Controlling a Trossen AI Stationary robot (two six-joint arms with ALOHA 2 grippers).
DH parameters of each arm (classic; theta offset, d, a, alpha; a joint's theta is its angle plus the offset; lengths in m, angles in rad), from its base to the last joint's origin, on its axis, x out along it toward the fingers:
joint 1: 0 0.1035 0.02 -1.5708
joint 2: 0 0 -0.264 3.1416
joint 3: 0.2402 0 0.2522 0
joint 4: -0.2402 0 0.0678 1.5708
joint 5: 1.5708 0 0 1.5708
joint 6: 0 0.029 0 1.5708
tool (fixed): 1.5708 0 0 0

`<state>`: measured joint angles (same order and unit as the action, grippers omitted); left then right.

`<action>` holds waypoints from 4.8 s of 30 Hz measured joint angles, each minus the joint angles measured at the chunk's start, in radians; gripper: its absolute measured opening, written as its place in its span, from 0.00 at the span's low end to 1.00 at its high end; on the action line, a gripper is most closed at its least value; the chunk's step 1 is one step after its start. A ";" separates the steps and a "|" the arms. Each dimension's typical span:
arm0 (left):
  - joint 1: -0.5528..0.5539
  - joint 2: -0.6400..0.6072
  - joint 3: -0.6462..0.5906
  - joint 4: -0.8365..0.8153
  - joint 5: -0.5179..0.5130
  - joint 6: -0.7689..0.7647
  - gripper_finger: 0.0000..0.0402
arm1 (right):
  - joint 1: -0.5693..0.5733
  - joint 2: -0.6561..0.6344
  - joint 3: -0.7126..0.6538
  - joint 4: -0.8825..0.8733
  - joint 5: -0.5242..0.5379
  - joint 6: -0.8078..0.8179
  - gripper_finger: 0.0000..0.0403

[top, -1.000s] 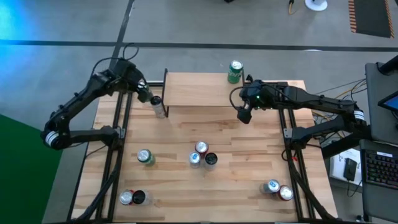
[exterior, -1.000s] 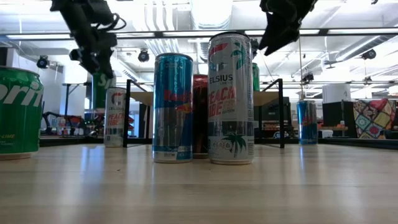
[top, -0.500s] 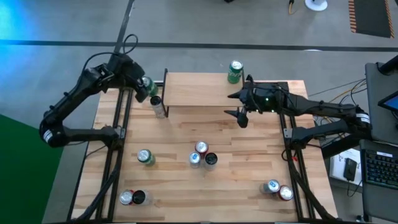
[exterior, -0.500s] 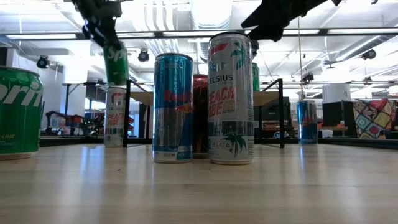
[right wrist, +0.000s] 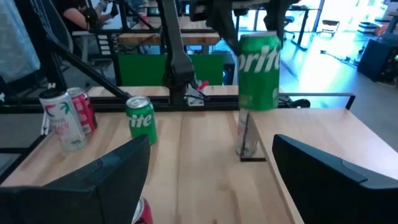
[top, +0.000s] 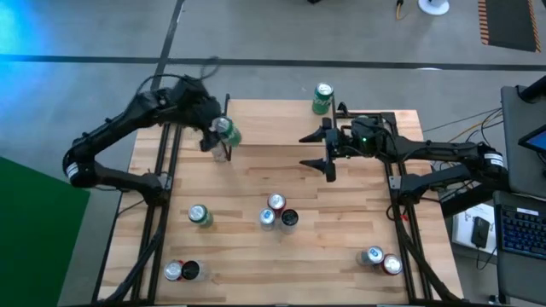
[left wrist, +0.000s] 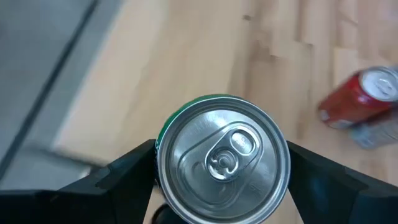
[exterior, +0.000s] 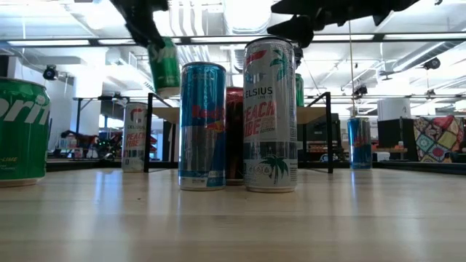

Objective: Place canned beverage on shelf
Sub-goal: Put the top green soda can on the shelf on the shelf aligned with the other green soda can, then put the green soda can on the shelf aligned with the other green soda cans

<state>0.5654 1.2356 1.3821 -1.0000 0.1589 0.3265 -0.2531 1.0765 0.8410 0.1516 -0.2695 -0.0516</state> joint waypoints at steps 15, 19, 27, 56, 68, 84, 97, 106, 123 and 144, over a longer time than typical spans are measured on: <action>-0.199 0.321 0.255 0.120 0.094 0.075 0.74 | 0.000 0.018 0.000 0.026 0.035 -0.040 0.84; -0.222 0.418 0.371 0.099 0.094 0.076 0.74 | 0.000 0.019 0.000 0.036 0.087 -0.038 0.87; -0.241 0.585 0.591 0.012 0.121 0.077 0.74 | -0.015 0.062 0.000 0.020 0.151 -0.037 0.91; -0.248 0.712 0.782 -0.012 0.139 -0.012 0.83 | -0.091 0.148 -0.030 0.124 0.176 0.032 0.74; -0.220 0.477 0.483 0.167 0.146 -0.032 0.82 | -0.269 0.055 -0.222 0.338 0.074 0.049 0.75; -0.211 -0.090 -0.279 0.706 0.085 -0.125 0.82 | -0.444 -0.019 -0.309 0.350 -0.006 -0.014 0.75; -0.279 -0.290 -0.463 0.630 -0.004 -0.198 0.82 | -0.534 0.001 -0.316 0.369 -0.107 -0.009 0.79; -0.334 -0.298 -0.513 0.630 -0.045 -0.188 0.82 | -0.546 0.003 -0.317 0.405 -0.109 0.038 0.89; -0.534 -0.317 -0.480 0.178 -0.202 -0.477 0.82 | -0.524 -0.215 -0.336 0.385 -0.179 0.166 0.90; -1.082 -0.306 -0.654 0.117 -0.450 -1.056 0.82 | -0.458 -0.334 -0.422 0.357 -0.176 0.159 0.90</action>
<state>-0.5167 0.9295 0.7282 -0.8829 -0.2908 -0.7291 -0.7109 0.7422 0.4194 0.5087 -0.4454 0.1076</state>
